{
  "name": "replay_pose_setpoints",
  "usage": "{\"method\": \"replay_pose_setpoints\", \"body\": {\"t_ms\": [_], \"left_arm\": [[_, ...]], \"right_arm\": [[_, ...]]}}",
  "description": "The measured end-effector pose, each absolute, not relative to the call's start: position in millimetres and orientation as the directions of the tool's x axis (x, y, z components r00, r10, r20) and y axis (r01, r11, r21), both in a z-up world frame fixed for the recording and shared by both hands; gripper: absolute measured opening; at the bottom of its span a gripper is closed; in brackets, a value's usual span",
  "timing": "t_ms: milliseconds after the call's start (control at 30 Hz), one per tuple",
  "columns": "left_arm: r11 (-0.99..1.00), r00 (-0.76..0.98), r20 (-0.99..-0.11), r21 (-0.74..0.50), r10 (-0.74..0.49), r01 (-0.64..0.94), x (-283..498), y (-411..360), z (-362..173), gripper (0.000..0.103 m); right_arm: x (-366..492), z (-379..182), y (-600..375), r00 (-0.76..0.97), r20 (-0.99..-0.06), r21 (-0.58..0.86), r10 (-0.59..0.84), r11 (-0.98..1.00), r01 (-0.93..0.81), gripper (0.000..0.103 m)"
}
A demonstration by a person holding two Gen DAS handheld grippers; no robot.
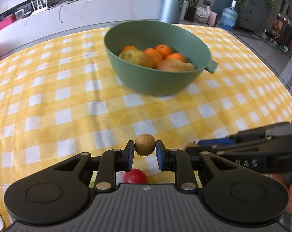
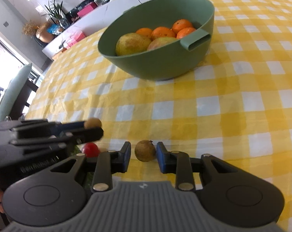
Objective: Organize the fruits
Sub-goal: 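Grasp a brown kiwi with left tool while right tool grasps another kiwi, then carry both held kiwis over the green colander and lower them inside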
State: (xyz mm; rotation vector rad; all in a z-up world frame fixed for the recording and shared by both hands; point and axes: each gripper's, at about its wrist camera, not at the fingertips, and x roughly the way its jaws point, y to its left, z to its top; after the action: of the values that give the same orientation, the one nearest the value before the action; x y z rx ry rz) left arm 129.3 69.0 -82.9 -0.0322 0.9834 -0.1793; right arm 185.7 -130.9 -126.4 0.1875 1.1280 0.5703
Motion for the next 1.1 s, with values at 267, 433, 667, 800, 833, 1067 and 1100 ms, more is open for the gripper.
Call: {"method": "replay_pose_setpoints", "body": {"t_ms": [267,433,667,800,833,1067,1100], "left_arm": [[0.985,0.597,-0.785,-0.117,-0.168,0.123,130.0,71.7,-73.7,0.026],[0.984,0.646,-0.742,-0.127,-0.177,0.124,131.3,72.0,-62.7,0.026],[0.986,0.723,-0.671,-0.142,-0.163,0.09,140.5,74.6,-47.8,0.026],[0.986,0.733,-0.66,-0.141,-0.164,0.094,151.3,72.5,-43.8,0.026],[0.985,0.733,-0.66,-0.142,-0.167,0.097,154.7,71.7,-43.3,0.026],[0.982,0.733,-0.653,-0.131,-0.191,0.139,175.7,61.6,-43.9,0.026],[0.982,0.733,-0.653,-0.132,-0.191,0.139,179.7,60.9,-43.8,0.026]], "right_arm": [[183.6,-123.4,-127.5,0.318,-0.8,0.401,0.509,0.847,-0.35,0.021],[179.3,-107.1,-127.3,0.377,-0.774,0.368,0.508,0.846,-0.386,0.021],[172.1,-75.8,-122.7,0.559,-0.702,0.174,0.442,0.867,-0.467,0.021],[175.0,-65.4,-121.6,0.616,-0.664,0.108,0.424,0.869,-0.483,0.021],[177.5,-63.0,-120.8,0.624,-0.658,0.098,0.42,0.87,-0.483,0.021],[194.0,-51.9,-117.6,0.694,-0.598,0.023,0.402,0.874,-0.486,0.021],[197.2,-51.6,-117.5,0.699,-0.593,0.02,0.401,0.874,-0.485,0.021]]}}
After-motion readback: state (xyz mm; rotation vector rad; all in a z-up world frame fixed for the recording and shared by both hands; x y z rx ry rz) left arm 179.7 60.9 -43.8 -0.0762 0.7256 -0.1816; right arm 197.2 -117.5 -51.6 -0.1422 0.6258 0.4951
